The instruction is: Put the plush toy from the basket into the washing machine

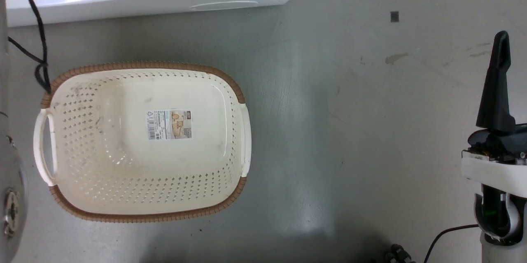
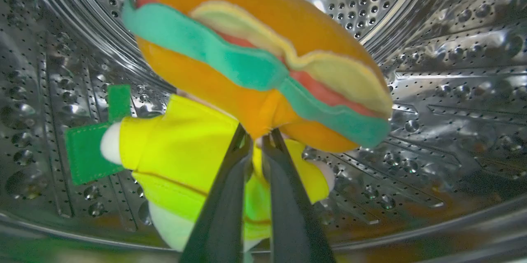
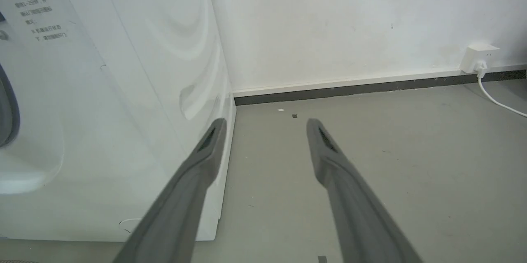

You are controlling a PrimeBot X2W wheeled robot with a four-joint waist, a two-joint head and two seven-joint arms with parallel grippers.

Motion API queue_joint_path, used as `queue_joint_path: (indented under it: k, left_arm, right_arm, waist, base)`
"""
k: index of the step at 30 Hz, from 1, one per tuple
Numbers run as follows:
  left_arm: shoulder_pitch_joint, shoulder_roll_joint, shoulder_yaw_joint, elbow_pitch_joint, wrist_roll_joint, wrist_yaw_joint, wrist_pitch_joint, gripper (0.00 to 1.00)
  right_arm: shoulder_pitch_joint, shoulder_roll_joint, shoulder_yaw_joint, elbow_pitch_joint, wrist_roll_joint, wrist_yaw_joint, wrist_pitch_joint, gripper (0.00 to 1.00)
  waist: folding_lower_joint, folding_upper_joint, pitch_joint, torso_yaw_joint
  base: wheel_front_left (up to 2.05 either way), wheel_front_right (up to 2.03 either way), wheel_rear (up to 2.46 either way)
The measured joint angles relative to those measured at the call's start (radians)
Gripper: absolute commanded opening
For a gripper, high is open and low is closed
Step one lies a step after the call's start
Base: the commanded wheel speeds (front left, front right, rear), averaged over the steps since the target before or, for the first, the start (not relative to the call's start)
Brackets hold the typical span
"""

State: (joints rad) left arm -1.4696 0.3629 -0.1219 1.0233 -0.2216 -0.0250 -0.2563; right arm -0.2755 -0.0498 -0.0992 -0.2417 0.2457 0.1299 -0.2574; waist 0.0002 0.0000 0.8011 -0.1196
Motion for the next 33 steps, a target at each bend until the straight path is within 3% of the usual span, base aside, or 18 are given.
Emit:
queue_joint_path:
  k: [5, 7, 12, 20, 33]
  left_arm:
    - [-0.037, 0.003, 0.001, 0.052, -0.002, 0.0, 0.0, 0.0]
    - [-0.04, 0.002, -0.005, 0.046, 0.008, 0.007, 0.0, 1.0]
    - [-0.001, -0.004, 0.005, 0.016, 0.011, 0.016, 0.0, 1.0]
    - [0.255, -0.049, 0.01, -0.029, 0.006, 0.013, -0.001, 1.0]
    - [0.729, -0.139, 0.04, -0.377, 0.045, 0.042, -0.001, 1.0]
  right_arm:
    - [0.0, 0.0, -0.007, 0.0, 0.0, 0.0, 0.0, 1.0]
    - [0.0, 0.0, -0.016, 0.0, 0.0, 0.0, 0.0, 1.0]
    - [-0.001, 0.0, -0.012, 0.011, -0.001, 0.0, 0.0, 1.0]
    - [0.007, 0.0, 0.006, 0.051, -0.027, 0.0, 0.0, 1.0]
    - [0.137, 0.0, -0.008, 0.132, -0.065, 0.0, 0.0, 1.0]
  waist:
    - [-0.0001, 0.0, 0.017, -0.007]
    - [-0.0001, 0.0, 0.018, -0.004]
    - [-0.0001, 0.0, -0.01, 0.0]
    - [-0.0001, 0.0, -0.121, 0.01]
    - [-0.0002, 0.0, -0.375, 0.069]
  base:
    - [0.0, 0.0, 0.0]
    - [0.0, 0.0, 0.0]
    - [0.0, 0.0, 0.0]
    - [0.0, 0.0, 0.0]
    - [0.0, 0.0, 0.0]
